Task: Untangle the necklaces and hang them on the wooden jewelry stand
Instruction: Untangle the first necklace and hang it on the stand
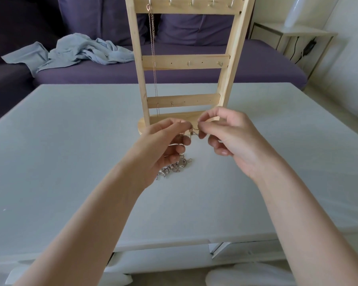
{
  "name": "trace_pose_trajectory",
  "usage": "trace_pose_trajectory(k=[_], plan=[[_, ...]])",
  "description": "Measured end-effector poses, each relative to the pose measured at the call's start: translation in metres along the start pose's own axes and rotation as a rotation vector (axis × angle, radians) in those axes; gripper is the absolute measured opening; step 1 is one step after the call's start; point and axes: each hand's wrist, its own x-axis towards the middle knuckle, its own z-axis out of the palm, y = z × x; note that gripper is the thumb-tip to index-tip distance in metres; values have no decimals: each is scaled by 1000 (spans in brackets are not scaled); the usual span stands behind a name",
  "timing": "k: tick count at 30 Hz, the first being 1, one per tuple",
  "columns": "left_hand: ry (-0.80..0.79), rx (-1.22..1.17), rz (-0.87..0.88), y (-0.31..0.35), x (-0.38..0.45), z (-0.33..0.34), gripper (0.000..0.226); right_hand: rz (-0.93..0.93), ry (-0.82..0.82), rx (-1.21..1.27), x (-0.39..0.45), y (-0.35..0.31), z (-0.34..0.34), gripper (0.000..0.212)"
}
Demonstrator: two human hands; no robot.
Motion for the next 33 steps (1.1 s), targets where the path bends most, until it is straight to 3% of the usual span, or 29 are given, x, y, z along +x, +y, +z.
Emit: trace_pose_trajectory(k=[8, 12, 16, 26, 29, 33], plan=[[-8, 158, 1, -2, 1, 1, 13, -41, -18, -45, 0, 0, -5, 30], [7, 179, 5, -2, 1, 0, 12, -48, -82, -161, 0, -1, -7, 27], [18, 227, 4, -4, 2, 1, 13, -95, -110, -301, 1, 2, -4, 10], [62, 410, 12, -8, 4, 5, 13, -198, -39, -613, 4, 12, 3, 18], [62, 411, 3, -8, 4, 4, 12, -187, -44, -545, 5, 11, 3, 17], [36, 453, 2, -7, 4, -2, 13, -40, -27, -355, 4, 8, -5, 11]])
